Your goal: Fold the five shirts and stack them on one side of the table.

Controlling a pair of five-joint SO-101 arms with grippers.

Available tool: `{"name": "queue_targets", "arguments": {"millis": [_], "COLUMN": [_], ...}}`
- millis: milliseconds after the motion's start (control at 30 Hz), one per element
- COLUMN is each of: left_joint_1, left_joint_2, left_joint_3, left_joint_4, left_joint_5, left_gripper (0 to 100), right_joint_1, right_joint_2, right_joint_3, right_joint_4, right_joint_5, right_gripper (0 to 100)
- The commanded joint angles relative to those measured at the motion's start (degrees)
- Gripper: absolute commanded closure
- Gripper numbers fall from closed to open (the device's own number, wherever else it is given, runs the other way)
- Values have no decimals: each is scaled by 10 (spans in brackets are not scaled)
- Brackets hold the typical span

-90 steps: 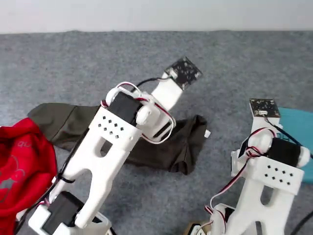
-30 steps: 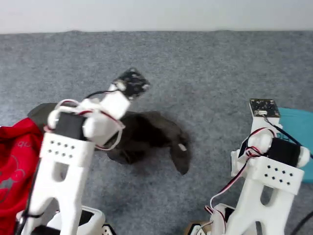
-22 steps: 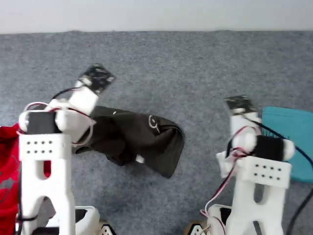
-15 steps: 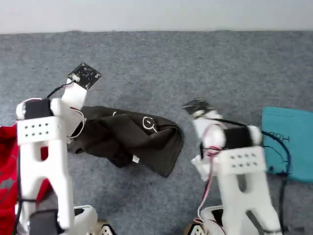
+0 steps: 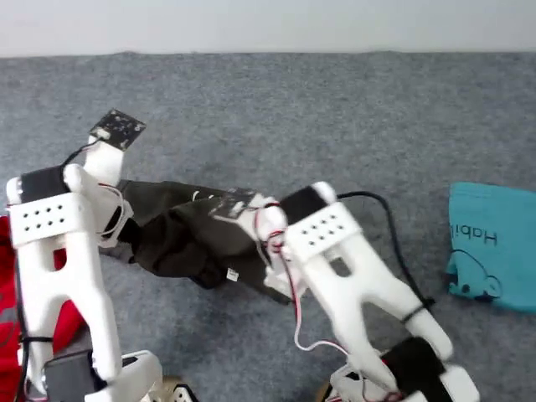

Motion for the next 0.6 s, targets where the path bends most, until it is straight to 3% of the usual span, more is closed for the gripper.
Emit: {"name": "queue_targets", "arguments": {"millis": [0,300,567], "left_joint_1": [-33,-117,-121], "left_joint_2": [-33,-57,-54], "left_joint_3": [-22,-18,-18], "left_joint_4": [-8,20,15], "left_joint_5": [-1,-1,-2], "left_gripper": [789,790,790], "right_joint_1": [-17,-53,-65], "right_joint_2": [56,166,221], "right_joint_3": [-25,-28,-28], "right_joint_4": [-37,-118,-186], "right_joint_5": [5,4,3], "right_gripper": [755,754,755]}}
